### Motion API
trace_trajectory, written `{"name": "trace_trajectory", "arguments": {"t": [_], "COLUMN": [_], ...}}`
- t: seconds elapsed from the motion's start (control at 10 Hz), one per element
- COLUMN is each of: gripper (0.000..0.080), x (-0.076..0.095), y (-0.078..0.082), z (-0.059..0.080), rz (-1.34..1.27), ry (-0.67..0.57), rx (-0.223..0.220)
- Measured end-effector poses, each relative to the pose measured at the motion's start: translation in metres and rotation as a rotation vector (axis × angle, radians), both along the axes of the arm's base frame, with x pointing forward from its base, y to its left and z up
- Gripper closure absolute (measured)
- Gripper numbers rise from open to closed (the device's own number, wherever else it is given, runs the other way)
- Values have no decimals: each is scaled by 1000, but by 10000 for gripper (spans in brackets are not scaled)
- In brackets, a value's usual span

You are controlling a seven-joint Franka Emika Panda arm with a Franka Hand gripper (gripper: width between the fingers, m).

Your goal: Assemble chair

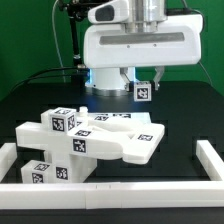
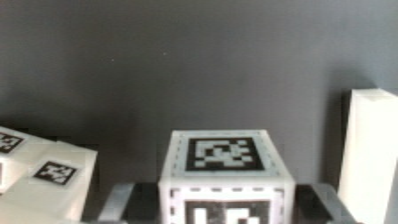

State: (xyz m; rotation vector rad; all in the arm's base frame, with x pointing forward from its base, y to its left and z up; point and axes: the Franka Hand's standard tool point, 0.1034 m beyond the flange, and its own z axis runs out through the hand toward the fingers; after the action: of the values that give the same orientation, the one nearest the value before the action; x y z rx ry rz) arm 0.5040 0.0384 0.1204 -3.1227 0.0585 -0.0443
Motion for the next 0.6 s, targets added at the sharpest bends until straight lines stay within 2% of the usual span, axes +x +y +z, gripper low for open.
{"name": "trace_trajectory", "arguments": {"t": [0.2,0.3,0.6], "gripper": [515,515,515], "x": [0,1,42], "y": [-1,-6,-79], "z": [0,3,48], "rz": [-1,54,208], "ry": [0,10,-3], "rx": [0,1,11]}}
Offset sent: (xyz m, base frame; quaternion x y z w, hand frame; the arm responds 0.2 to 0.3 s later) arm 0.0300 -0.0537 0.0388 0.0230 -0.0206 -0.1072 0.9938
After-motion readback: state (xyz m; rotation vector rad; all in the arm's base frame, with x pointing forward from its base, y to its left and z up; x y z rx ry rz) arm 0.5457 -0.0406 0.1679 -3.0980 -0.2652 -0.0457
